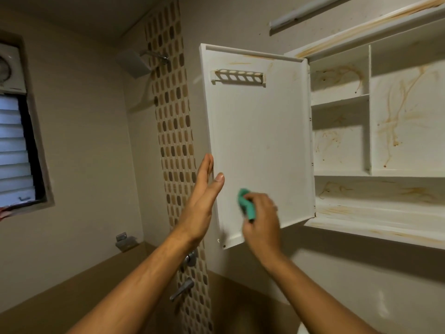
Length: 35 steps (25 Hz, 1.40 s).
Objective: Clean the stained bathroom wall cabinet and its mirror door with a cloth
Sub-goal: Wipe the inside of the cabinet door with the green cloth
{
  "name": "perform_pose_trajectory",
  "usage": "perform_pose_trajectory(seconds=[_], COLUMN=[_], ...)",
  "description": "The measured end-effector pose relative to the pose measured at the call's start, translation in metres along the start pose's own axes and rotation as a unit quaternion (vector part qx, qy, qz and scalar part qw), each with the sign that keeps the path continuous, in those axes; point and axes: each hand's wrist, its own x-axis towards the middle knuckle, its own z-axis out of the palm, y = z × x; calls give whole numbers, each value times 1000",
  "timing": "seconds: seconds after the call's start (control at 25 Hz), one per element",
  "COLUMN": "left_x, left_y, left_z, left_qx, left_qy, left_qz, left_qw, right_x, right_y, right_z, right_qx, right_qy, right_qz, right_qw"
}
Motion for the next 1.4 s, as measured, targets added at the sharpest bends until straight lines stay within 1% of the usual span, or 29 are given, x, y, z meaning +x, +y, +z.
perform_pose_trajectory(seconds=[0.04,0.12,0.16,0.2,0.24,0.28,0.32,0.36,0.4,0.44,0.48,0.52,0.56,0.6,0.64,0.68,0.72,0.76,0.8,0.88,0.96,1.0,1.04,1.12,1.16,1.2,1.24,1.32,1.4], left_x=[1,0,0,0,-1,0,-1,-1,-2,-1,-1,-2,-6,-12,-18,-25,-32,-36,-38,-39,-41,-41,-42,-42,-42,-41,-41,-42,-43], left_y=[0,2,3,4,6,6,6,5,5,4,4,4,3,0,-3,-7,-10,-12,-14,-16,-16,-18,-18,-20,-20,-20,-22,-24,-26], left_z=[3,5,4,4,3,3,4,5,5,5,7,9,10,11,13,15,18,21,24,33,40,41,41,38,37,38,38,41,46], left_qx=[3,8,14,23,35,46,55,62,65,62,55,44,36,33,35,38,41,43,45,64,108,132,157,222,262,301,335,400,498], left_qy=[5,13,12,9,4,3,5,10,18,26,34,39,43,44,41,39,39,42,51,79,88,82,72,55,48,44,42,39,37], left_qz=[1,-5,-5,-8,-14,-18,-20,-20,-18,-15,-12,-13,-19,-30,-42,-53,-62,-67,-69,-73,-70,-65,-57,-35,-26,-16,-10,-10,0], left_qw=[1000,1000,1000,1000,999,999,998,998,998,998,998,998,998,998,998,997,996,996,995,992,988,986,983,973,964,952,941,916,866], right_x=[-18,-23,-9,7,19,28,30,23,12,-3,-19,-32,-35,-26,-14,-6,-3,-6,-12,-30,-26,-14,0,22,23,18,9,-23,-47], right_y=[-8,14,37,62,82,94,96,85,66,43,20,8,11,21,39,55,62,57,44,15,26,42,64,102,111,107,94,59,41], right_z=[5,-12,-28,-44,-59,-71,-74,-65,-49,-32,-24,-21,-24,-33,-41,-48,-51,-48,-40,-29,-40,-54,-65,-87,-91,-88,-80,-58,-46], right_qx=[-20,-99,-149,-191,-203,-194,-188,-173,-158,-134,-112,-109,-122,-141,-174,-195,-193,-176,-148,-99,-121,-155,-195,-243,-239,-218,-198,-167,-159], right_qy=[-53,-119,-126,-122,-98,-59,-23,-3,-7,-37,-89,-143,-185,-196,-191,-163,-135,-119,-122,-188,-203,-200,-190,-148,-121,-106,-114,-149,-169], right_qz=[-81,-240,-270,-229,-127,-1,93,118,89,25,-59,-149,-215,-250,-240,-185,-112,-63,-60,-117,-209,-214,-185,-81,-45,-34,-45,-88,-177], right_qw=[995,958,943,946,966,979,977,978,983,990,988,972,951,938,936,949,965,975,980,970,949,944,944,955,962,969,972,971,957])
